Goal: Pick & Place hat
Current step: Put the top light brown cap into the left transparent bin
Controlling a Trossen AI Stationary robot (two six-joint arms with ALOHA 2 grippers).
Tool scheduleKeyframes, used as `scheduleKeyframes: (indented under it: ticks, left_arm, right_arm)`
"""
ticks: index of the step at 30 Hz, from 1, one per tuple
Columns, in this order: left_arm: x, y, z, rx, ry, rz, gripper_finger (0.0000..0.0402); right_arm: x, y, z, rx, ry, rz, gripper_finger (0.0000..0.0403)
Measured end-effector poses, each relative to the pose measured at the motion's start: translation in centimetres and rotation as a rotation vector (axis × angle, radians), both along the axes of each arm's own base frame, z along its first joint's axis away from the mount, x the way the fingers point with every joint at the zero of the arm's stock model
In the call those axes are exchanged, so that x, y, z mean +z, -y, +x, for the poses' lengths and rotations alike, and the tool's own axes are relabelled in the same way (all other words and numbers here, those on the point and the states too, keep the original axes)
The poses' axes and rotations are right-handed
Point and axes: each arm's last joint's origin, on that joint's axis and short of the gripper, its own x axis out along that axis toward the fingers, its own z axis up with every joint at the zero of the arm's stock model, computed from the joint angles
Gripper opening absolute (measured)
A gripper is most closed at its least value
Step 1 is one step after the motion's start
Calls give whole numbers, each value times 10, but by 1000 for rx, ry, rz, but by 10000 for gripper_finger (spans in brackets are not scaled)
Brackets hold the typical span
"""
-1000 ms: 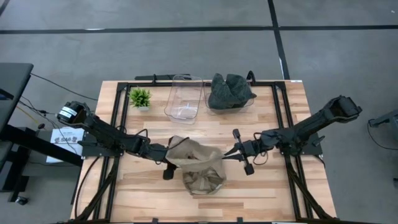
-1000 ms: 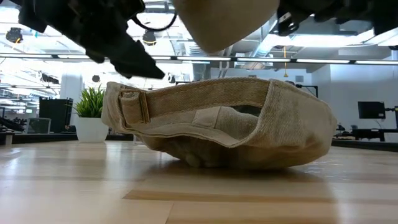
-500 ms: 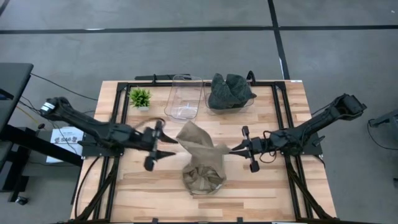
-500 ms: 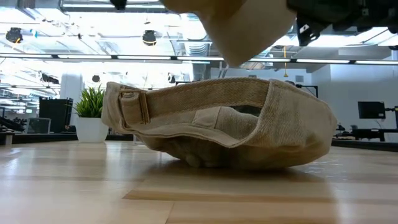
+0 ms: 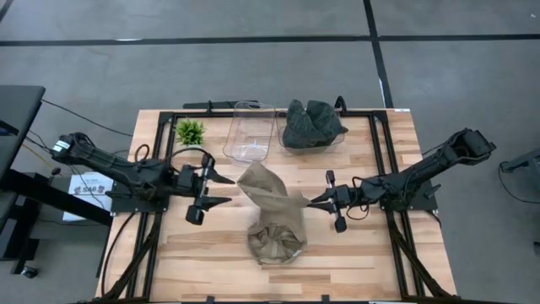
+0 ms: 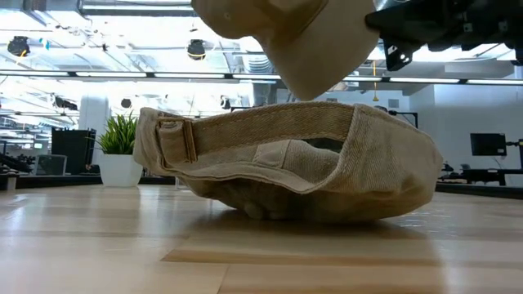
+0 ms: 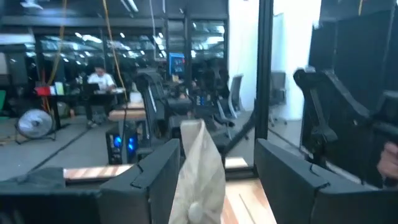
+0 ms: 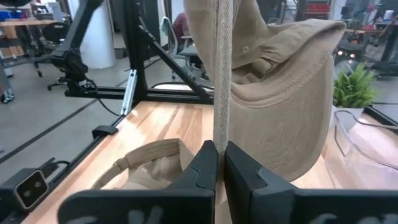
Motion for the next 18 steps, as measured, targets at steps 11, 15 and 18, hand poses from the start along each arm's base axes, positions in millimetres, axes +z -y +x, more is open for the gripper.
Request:
scheduleKeyframes:
  ticks: [11, 15, 18]
  left_arm:
    - [-36, -6, 39, -65, -162, 102, 205]
    - [-42, -7, 44, 2, -183, 157, 205]
    - [-43, -10, 45, 86, -188, 177, 205]
  right_arm:
    - [-1, 2, 1, -4, -7, -3, 3]
    - [-1, 1, 1, 8, -12, -5, 3]
    - [-1, 1, 0, 26, -13, -3, 3]
